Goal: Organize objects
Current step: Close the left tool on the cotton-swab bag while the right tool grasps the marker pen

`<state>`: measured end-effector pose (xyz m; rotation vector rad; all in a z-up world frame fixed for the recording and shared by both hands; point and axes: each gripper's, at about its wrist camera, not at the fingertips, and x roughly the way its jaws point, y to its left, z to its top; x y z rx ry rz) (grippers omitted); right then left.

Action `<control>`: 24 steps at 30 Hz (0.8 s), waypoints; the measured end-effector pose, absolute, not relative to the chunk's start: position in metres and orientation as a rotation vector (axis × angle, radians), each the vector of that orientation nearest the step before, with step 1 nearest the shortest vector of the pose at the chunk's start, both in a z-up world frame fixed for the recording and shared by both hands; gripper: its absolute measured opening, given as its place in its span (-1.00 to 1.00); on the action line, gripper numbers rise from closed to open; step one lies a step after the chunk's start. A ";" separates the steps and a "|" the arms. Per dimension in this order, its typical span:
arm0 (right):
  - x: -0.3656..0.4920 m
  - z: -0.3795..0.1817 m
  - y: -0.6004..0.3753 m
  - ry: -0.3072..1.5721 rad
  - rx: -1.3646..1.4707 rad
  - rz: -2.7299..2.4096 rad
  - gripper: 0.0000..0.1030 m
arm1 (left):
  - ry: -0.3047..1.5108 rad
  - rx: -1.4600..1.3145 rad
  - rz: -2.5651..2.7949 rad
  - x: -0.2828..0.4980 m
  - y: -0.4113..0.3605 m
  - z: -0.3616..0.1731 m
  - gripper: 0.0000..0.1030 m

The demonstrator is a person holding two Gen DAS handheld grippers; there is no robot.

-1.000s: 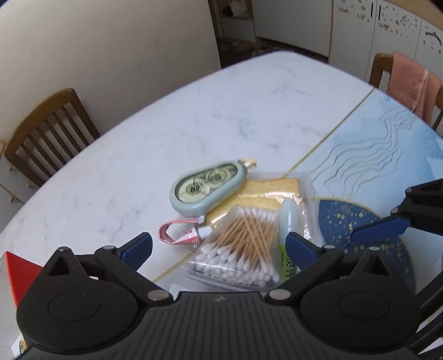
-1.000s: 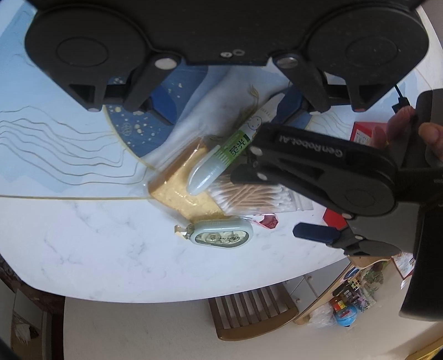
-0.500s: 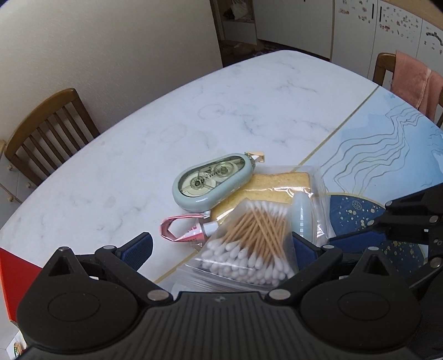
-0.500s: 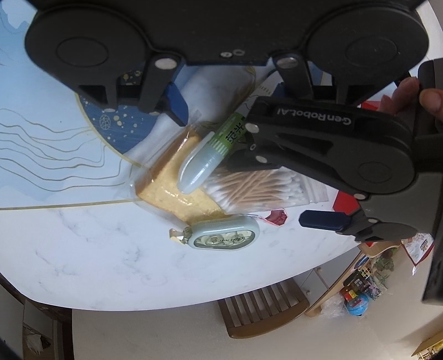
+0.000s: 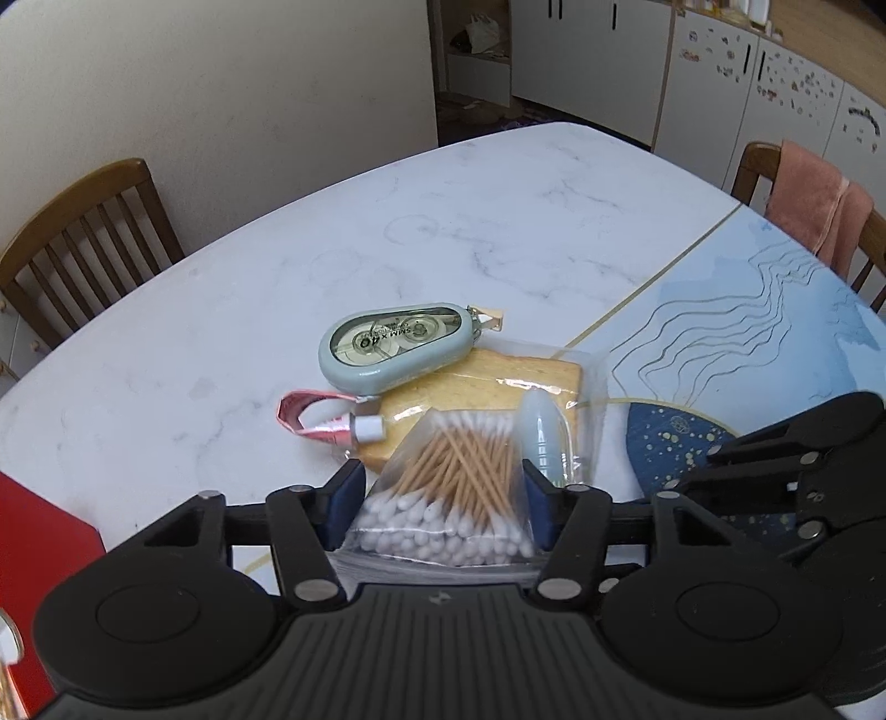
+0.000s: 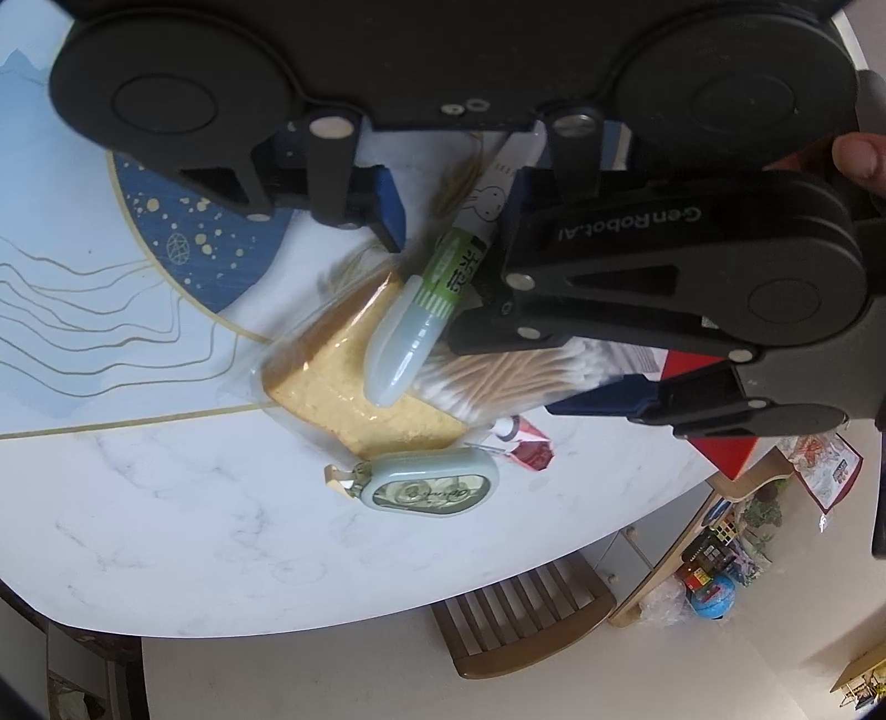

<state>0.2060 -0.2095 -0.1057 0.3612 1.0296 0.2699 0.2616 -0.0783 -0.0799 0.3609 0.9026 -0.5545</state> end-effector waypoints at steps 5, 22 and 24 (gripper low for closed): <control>0.207 -0.104 -0.210 1.033 0.389 0.281 -0.62 | 0.909 0.296 -0.517 0.259 -0.070 -0.073 0.02; 0.173 -0.085 -0.231 1.020 0.415 0.297 -1.00 | 0.893 0.085 -0.422 0.218 -0.033 -0.064 -0.20; 0.171 -0.084 -0.226 1.019 0.355 0.296 -0.86 | 0.893 0.067 -0.413 0.212 -0.029 -0.063 -0.20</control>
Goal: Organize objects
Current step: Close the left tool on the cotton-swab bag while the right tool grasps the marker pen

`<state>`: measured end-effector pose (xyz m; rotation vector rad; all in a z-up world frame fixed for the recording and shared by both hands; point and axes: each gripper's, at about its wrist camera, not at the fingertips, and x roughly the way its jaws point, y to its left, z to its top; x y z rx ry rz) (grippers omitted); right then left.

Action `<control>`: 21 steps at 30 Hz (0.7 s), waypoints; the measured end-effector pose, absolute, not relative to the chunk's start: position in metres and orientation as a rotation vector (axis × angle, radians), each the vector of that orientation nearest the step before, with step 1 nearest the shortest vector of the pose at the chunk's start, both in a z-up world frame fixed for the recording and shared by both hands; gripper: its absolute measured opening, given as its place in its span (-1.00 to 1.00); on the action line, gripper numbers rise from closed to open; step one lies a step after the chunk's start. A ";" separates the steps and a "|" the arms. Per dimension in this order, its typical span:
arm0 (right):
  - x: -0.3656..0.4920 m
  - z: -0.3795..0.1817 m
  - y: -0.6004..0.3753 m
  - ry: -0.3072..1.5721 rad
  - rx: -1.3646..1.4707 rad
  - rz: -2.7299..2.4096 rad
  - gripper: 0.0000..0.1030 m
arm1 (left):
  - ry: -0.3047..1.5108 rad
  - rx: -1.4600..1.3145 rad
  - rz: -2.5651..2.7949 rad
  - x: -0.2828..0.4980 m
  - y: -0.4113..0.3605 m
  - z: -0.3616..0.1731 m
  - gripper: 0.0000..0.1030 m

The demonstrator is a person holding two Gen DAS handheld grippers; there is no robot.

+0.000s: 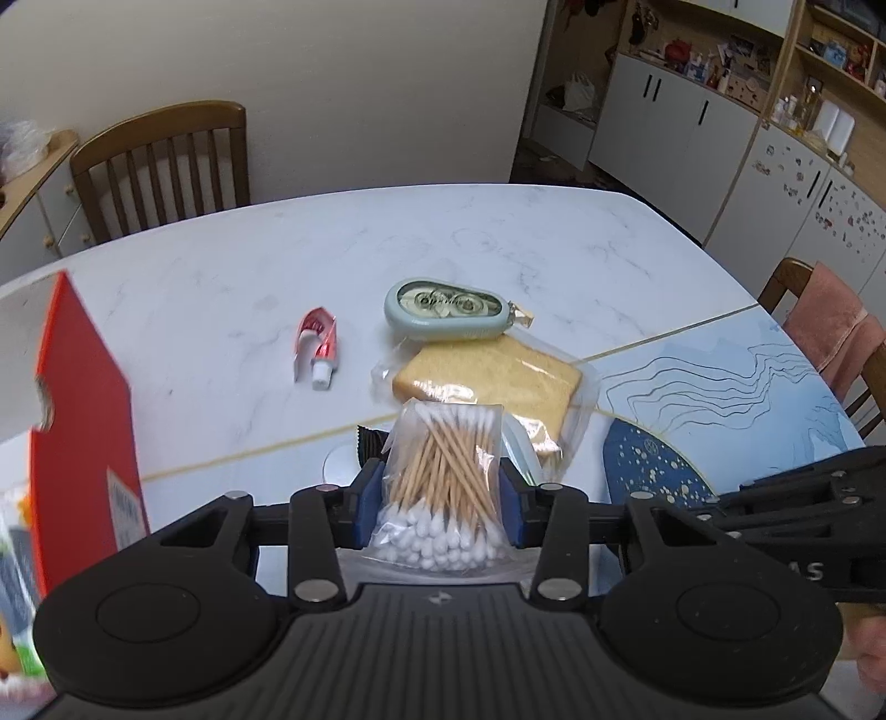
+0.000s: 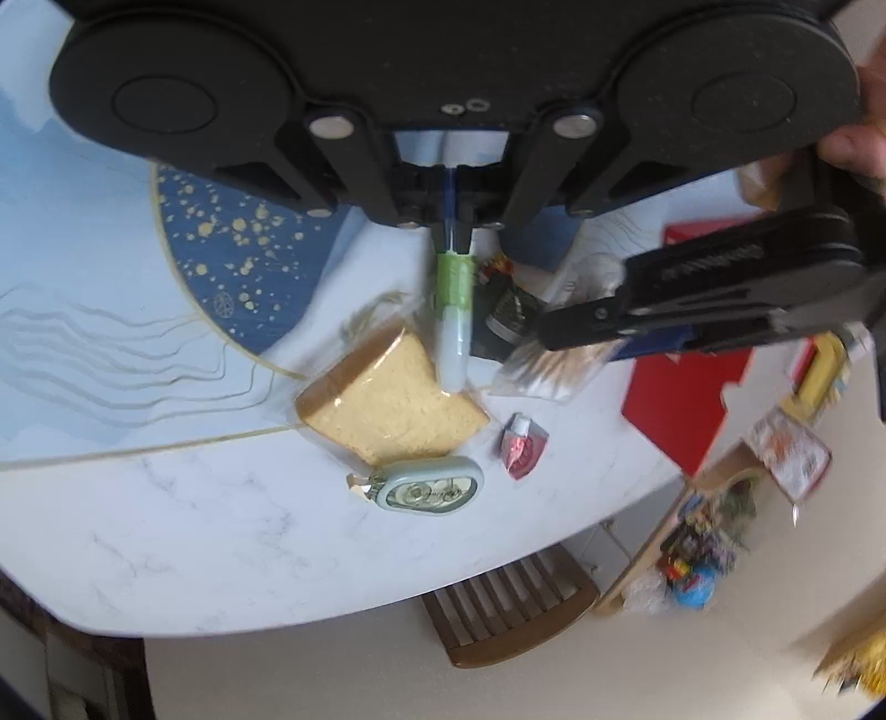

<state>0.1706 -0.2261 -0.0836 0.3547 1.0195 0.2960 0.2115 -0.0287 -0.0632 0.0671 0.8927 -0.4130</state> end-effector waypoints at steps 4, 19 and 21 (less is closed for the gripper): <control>0.168 -0.081 -0.216 1.013 0.294 0.324 -0.44 | 0.890 0.029 -0.389 0.197 -0.017 -0.060 -0.20; 0.190 -0.106 -0.178 1.067 0.144 0.314 -0.35 | 0.876 -0.062 -0.319 0.147 0.023 -0.055 -0.20; 0.189 -0.109 -0.171 1.070 0.112 0.313 -0.43 | 0.874 -0.065 -0.315 0.141 0.026 -0.055 -0.20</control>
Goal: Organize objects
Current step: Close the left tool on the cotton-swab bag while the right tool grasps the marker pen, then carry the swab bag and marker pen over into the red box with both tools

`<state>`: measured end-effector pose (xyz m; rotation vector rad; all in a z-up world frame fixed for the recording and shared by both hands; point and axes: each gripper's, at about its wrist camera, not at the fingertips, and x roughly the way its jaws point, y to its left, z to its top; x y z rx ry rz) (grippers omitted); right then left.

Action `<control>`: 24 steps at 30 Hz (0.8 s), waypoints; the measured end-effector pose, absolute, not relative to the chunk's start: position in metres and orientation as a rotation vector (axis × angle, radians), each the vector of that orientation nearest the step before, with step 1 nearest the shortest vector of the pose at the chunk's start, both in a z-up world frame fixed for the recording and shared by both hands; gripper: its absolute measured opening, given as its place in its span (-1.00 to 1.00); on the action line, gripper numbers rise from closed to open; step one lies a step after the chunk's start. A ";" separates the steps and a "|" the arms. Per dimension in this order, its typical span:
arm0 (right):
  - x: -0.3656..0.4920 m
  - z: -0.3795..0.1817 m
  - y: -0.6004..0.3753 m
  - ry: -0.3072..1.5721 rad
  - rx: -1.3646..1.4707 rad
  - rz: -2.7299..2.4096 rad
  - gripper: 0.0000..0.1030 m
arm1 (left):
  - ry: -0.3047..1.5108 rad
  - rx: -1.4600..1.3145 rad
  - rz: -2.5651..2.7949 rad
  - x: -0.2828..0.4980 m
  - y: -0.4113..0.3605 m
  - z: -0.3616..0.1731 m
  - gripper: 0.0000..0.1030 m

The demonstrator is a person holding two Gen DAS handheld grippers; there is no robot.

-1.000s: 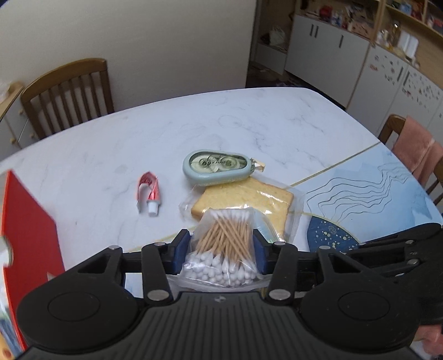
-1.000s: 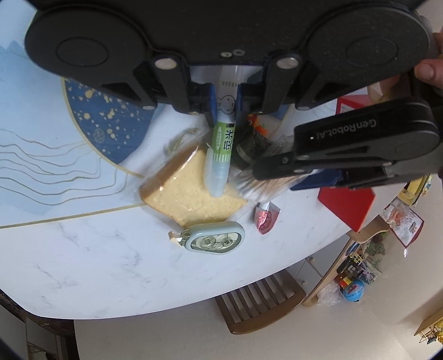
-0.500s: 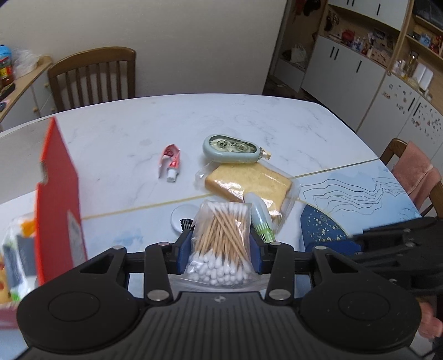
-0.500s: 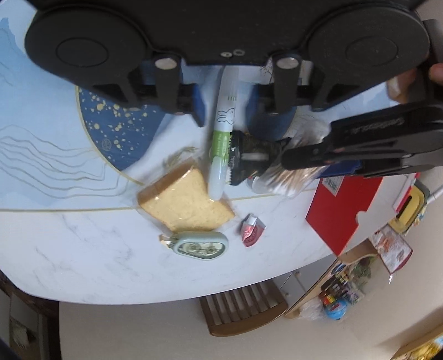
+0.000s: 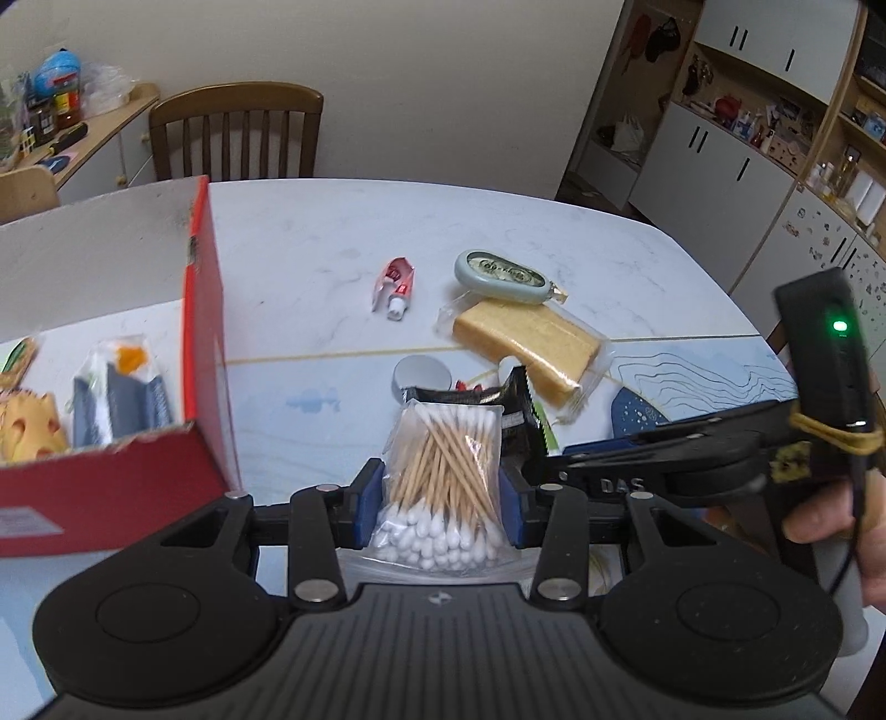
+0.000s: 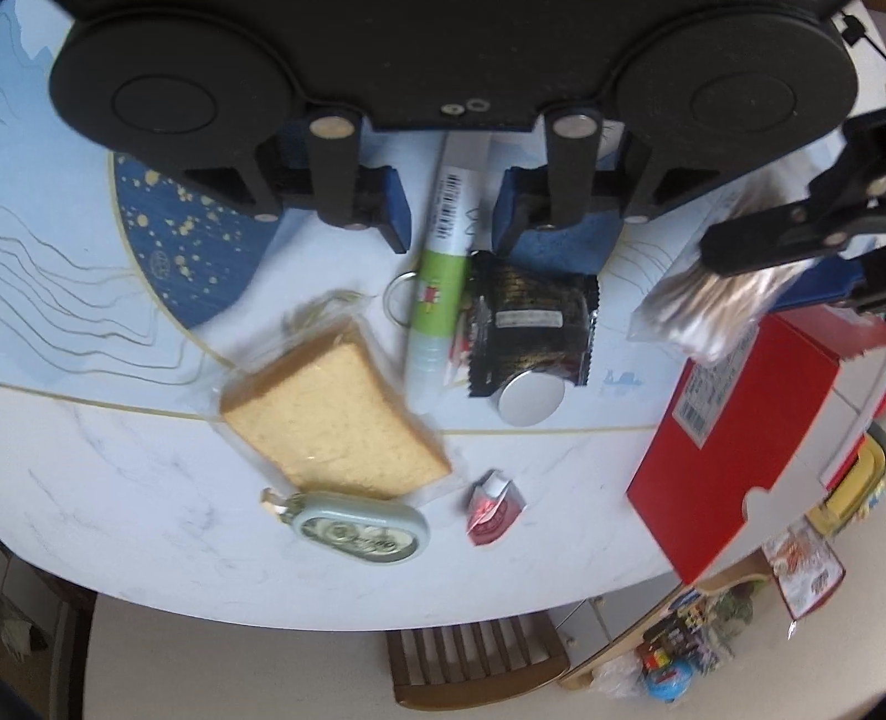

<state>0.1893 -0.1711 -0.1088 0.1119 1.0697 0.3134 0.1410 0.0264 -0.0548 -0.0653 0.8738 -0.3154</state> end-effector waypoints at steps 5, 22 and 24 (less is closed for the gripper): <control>0.183 -0.108 -0.163 1.058 0.055 0.306 -0.61 | 0.864 -0.066 -0.309 0.131 0.031 -0.053 -0.20; 0.126 -0.079 -0.224 1.111 0.401 0.269 -0.68 | 0.898 -0.107 -0.318 0.123 0.051 -0.040 -0.20; 0.118 -0.070 -0.228 1.091 0.412 0.257 -0.68 | 0.899 -0.110 -0.321 0.123 0.053 -0.038 -0.20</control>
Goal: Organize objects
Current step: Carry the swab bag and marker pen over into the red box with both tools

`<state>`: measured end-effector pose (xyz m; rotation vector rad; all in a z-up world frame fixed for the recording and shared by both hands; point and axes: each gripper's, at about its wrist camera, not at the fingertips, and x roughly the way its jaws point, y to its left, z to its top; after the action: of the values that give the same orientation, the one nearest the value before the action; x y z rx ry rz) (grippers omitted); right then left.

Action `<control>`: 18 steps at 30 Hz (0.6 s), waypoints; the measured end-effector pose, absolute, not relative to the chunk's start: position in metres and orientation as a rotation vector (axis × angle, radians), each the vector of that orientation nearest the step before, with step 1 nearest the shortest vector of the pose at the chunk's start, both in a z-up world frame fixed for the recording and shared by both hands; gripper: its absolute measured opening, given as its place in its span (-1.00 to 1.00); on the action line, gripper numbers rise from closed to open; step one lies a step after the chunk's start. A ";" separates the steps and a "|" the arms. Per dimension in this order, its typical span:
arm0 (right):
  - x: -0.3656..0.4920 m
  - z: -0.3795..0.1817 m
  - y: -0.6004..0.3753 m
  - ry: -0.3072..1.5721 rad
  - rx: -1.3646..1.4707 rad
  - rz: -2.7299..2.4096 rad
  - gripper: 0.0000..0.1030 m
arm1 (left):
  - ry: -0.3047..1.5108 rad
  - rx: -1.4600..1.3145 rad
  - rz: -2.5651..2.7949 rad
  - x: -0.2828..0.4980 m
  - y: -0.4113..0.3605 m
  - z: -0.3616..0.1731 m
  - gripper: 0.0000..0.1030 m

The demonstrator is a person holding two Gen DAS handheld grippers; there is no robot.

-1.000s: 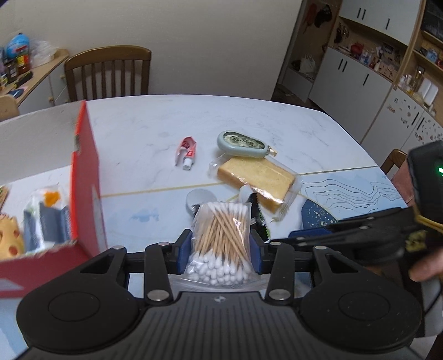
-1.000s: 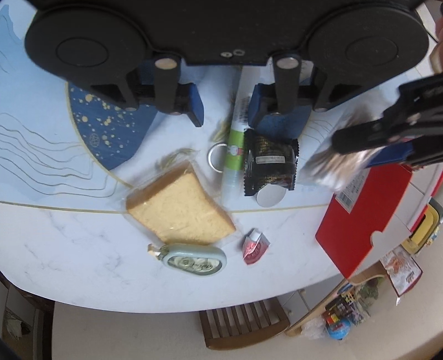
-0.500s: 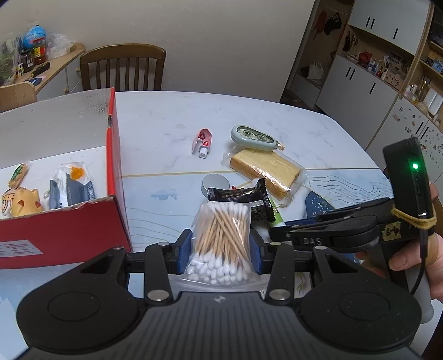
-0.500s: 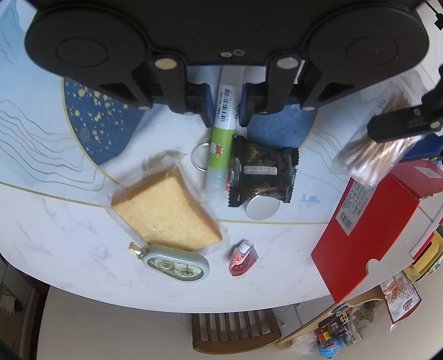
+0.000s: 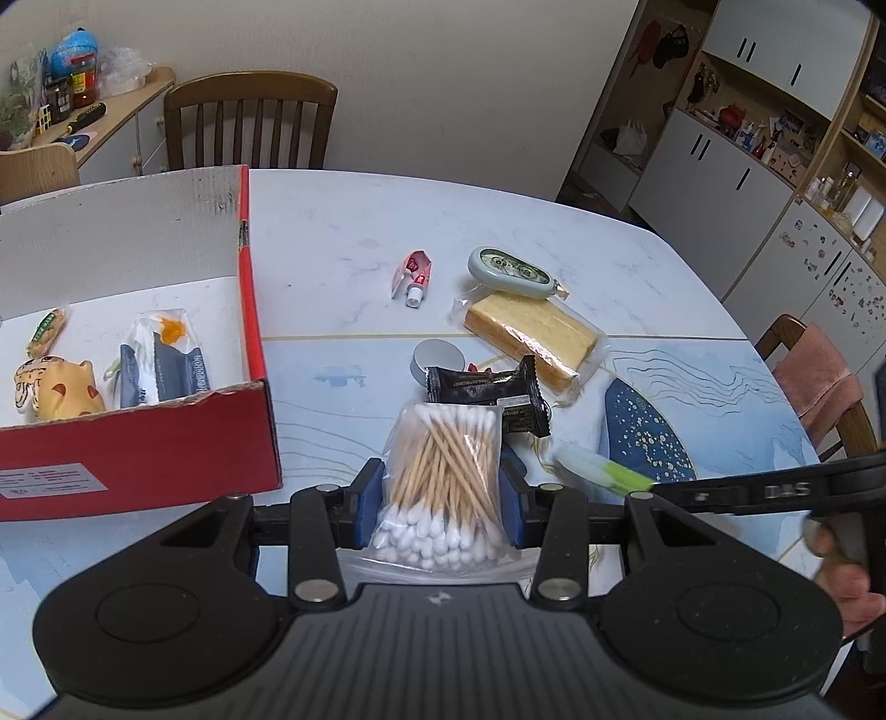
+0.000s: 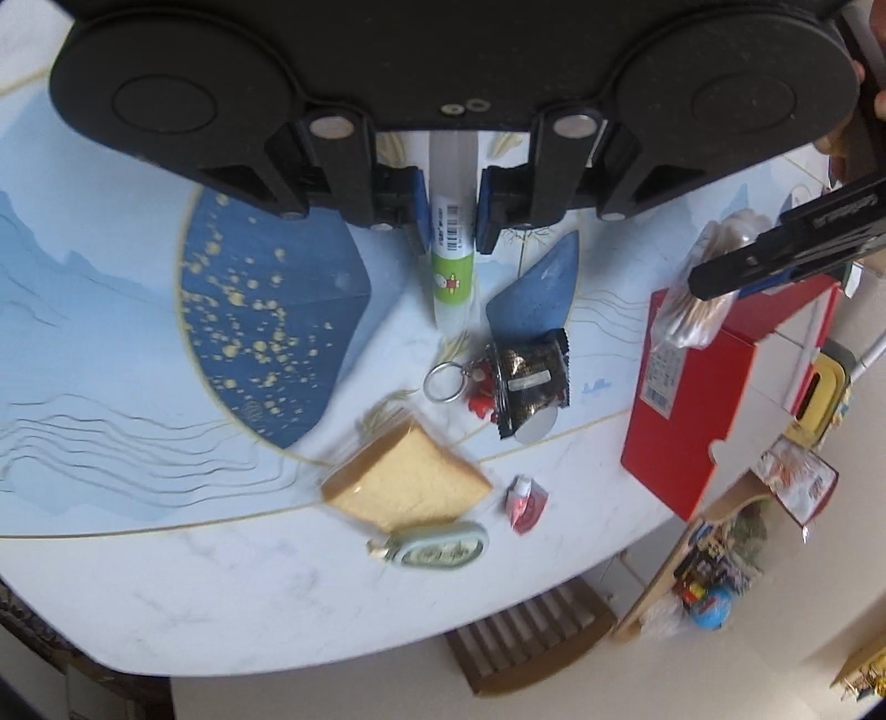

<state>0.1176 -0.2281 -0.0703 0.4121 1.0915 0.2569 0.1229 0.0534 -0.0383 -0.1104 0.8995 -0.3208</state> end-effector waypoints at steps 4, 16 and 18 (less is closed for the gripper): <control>0.107 -0.058 -0.233 1.070 0.469 0.245 -0.68 | 0.914 -0.110 -0.328 0.123 0.058 -0.037 -0.20; 0.108 -0.008 -0.194 0.951 0.479 0.286 -0.68 | 0.879 -0.116 -0.342 0.127 0.092 -0.014 -0.20; 0.115 0.000 -0.181 0.936 0.474 0.301 -0.68 | 0.867 -0.122 -0.338 0.127 0.101 -0.009 -0.20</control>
<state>0.1152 -0.1811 0.0002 0.4736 0.9360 0.3011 0.1273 0.1011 -0.0094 -0.1223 0.8665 -0.3377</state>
